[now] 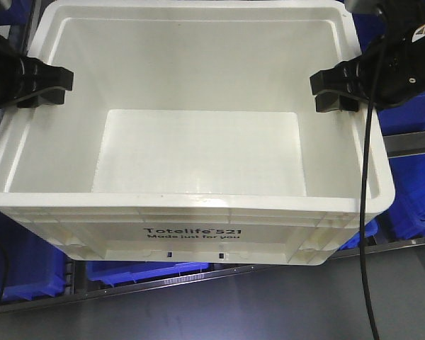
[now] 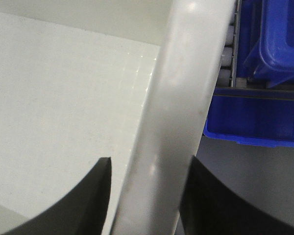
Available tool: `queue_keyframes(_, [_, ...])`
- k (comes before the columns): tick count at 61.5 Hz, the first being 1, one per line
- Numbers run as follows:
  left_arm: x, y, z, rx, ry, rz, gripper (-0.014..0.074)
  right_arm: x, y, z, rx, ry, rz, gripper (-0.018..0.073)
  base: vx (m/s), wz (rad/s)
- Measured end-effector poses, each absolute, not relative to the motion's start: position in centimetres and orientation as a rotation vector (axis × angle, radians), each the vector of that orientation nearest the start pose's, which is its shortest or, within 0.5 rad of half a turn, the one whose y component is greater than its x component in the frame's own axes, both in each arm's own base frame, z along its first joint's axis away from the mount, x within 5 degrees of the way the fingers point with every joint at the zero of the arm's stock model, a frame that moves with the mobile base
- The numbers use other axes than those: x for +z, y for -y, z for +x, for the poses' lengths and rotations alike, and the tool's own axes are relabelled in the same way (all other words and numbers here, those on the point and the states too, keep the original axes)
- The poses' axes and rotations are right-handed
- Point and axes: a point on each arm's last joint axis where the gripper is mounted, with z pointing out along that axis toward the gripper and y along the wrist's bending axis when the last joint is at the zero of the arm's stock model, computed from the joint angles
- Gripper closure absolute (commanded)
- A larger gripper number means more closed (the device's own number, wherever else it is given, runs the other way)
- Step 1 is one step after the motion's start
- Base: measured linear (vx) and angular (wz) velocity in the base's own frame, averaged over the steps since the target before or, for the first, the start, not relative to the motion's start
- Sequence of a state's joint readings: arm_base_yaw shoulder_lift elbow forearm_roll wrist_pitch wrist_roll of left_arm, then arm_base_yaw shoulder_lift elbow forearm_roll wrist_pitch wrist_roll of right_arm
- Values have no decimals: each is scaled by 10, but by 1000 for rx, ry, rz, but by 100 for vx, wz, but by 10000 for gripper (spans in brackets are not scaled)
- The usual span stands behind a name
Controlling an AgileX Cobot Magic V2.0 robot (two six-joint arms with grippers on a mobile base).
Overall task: Move bin from left to right shelf
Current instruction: 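Hold the tote with both grippers while the base turns away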
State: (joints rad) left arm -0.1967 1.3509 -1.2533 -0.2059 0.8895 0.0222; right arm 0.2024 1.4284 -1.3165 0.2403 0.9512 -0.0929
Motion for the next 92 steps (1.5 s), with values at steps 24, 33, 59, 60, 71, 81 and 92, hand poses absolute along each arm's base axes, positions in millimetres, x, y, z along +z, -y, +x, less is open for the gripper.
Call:
queue_keyframes(24, [357,70,275,-328,-2467,180,601,350,-78,291,346,-2528,-273,564,-11,-11])
queue_keyframes(33, [357,70,275,-328,-2467,180,601,350,-78,291,347,-2529,-273,564,-7,-9])
queue_keyframes(59, [357,70,275,-328,-2467,180,601,350,-78,291,347,-2529,-273,564,-3,-12])
queue_keyframes(60, [357,70,275,-328,-2467,180,601,350,-78,291,347,-2529,-273,564,-3,-16])
queue_keyframes(71, [357,70,275,-328,-2467,180,601,350,-78,291,347,-2529,-273,564,-3,-22])
queue_keyframes(81, [357,70,275,-327,-2467,180,601,350,-78,291,347,-2529,-273,564,-4,-34])
queue_keyframes(92, [357,70,275,-327,-2467,180,601,350,-78,291,347,-2528,-272,564,-4,-50])
